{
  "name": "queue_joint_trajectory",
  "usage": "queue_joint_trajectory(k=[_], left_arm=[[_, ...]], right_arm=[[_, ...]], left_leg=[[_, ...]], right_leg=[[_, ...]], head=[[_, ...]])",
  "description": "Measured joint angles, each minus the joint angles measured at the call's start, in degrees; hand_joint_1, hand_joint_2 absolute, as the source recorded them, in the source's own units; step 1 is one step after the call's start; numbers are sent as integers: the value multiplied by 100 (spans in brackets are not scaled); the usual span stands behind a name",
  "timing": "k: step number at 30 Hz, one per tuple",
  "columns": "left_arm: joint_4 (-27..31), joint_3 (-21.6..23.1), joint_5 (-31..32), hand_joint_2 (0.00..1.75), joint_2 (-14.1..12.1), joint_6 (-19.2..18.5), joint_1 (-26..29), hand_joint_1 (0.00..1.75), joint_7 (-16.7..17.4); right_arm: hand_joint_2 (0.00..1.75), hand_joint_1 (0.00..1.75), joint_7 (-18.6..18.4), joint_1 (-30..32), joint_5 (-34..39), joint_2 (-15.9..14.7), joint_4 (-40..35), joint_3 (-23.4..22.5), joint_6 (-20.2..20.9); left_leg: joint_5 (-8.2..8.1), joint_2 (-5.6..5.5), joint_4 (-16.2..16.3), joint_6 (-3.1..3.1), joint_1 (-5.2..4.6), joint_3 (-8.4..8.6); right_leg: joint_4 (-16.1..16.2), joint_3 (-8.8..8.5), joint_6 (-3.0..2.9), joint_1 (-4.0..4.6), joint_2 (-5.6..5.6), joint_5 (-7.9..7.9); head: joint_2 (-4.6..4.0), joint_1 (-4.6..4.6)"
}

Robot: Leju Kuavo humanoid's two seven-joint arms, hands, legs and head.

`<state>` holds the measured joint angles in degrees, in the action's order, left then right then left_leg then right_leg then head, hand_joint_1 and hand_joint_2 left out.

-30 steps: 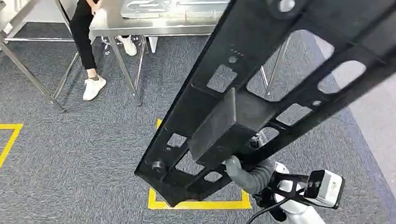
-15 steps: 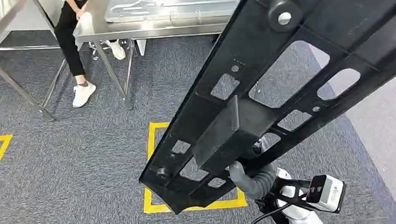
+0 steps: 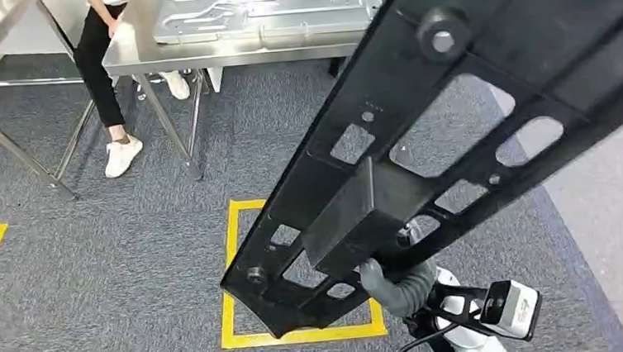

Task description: Take the parts from the cabinet and place them on the table.

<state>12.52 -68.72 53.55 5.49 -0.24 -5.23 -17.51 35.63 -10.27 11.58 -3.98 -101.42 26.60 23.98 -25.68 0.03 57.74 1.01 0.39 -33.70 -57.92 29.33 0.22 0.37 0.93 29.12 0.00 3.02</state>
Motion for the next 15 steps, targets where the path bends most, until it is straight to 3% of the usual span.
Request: queue_joint_trajectory(k=[2, 5, 6, 7, 8, 10, 11, 12, 13, 15], left_arm=[[0, 0, 0, 0, 0, 2, -6, 0, -7], [0, 0, 0, 0, 0, 2, -23, 0, -5], [0, 0, 0, 0, 0, 2, -14, 0, -2], [0, 0, 0, 0, 0, 2, -6, 0, 2], [0, 0, 0, 0, 2, 2, 1, 0, 4], [0, 0, 0, 0, 11, -2, -2, 0, 7], [0, 0, 0, 0, 11, -9, -5, 0, 7], [0, 0, 0, 0, 9, -9, -25, 0, 2], [0, 0, 0, 0, 9, -9, -26, 0, 4], [0, -2, -2, 0, 9, -9, -12, 0, 7]], right_arm=[[175, 175, 4, -19, -4, -4, -9, -7, -2], [175, 175, 4, -5, -9, -20, -7, -9, -9], [175, 175, 4, 8, -9, -26, -7, -11, -11], [175, 175, 4, 10, -9, -37, -7, -11, -11], [175, 175, 4, 9, -18, -44, -7, -11, -18], [175, 175, 4, 9, -31, -48, -7, -17, -44], [175, 175, 13, 7, -39, -57, 2, -24, -59], [175, 175, 13, -3, -42, -57, 4, -26, -77], [175, 175, 17, 13, -46, -61, 2, -33, -92], [175, 175, 22, 20, -39, -70, 9, -46, -92]], left_leg=[[-23, 6, -79, 49, 26, 154], [-110, 6, -77, 66, 28, 223], [-140, 6, -75, 57, 29, 253], [-175, 5, -74, 39, 38, 299], [-223, 3, -73, 22, 47, 362], [-338, 2, -73, -42, 72, 510], [-381, 1, -73, -84, 68, 526], [-403, 2, -67, -122, 62, 526], [-430, 19, -96, -165, 61, 522], [-403, 36, -54, -235, 61, 618]], right_leg=[[-300, 97, 85, -27, -26, 113], [-1545, 944, 170, -97, -33, 578], [-1729, 1136, 191, -116, -35, 601], [-1656, 1194, 214, -138, -44, 455], [-1336, 1123, 234, -160, -58, 171], [-309, 760, 242, -184, -101, -567], [-153, 720, 221, -163, -125, -555], [-34, 738, 135, -114, -140, -394], [-57, 735, 72, -105, -137, -482], [-45, 675, -30, -106, -92, -442]], head=[[0, -4], [0, -2], [0, -2], [0, -2], [0, -2], [0, -4], [0, -4], [0, -4], [0, -2], [0, -2]])
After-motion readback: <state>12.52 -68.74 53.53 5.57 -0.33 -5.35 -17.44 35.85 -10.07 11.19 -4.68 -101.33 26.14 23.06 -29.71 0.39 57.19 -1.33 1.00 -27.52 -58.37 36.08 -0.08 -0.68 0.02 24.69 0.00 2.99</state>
